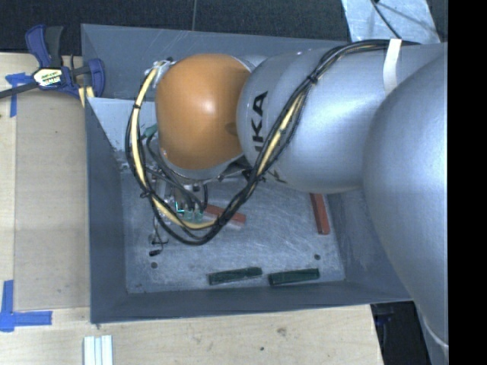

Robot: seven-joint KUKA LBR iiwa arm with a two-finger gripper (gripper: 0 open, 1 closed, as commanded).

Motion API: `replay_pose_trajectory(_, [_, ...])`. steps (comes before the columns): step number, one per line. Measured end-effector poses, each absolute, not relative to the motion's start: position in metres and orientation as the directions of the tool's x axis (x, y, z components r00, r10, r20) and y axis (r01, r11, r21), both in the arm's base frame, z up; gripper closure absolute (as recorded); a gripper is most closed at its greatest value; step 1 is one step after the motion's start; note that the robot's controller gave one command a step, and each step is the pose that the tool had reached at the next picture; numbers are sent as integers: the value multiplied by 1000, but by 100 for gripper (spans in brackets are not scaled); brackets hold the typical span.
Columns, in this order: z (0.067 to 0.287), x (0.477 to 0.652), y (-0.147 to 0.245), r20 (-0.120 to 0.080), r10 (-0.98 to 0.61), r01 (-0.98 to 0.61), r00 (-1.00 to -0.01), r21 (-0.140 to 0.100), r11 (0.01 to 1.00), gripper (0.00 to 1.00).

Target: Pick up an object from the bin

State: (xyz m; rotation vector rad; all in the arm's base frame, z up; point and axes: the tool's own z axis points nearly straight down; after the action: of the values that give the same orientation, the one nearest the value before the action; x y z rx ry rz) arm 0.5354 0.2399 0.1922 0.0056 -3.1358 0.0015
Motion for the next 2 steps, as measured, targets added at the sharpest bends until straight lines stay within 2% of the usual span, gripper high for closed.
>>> replay_pose_trajectory(1, [197, 538, 239, -2, 1, 1, -1000, 1, 1000, 100])
replay_pose_trajectory(2, [364, 598, 236, -13, -183, -183, -983, 1, 983, 100])
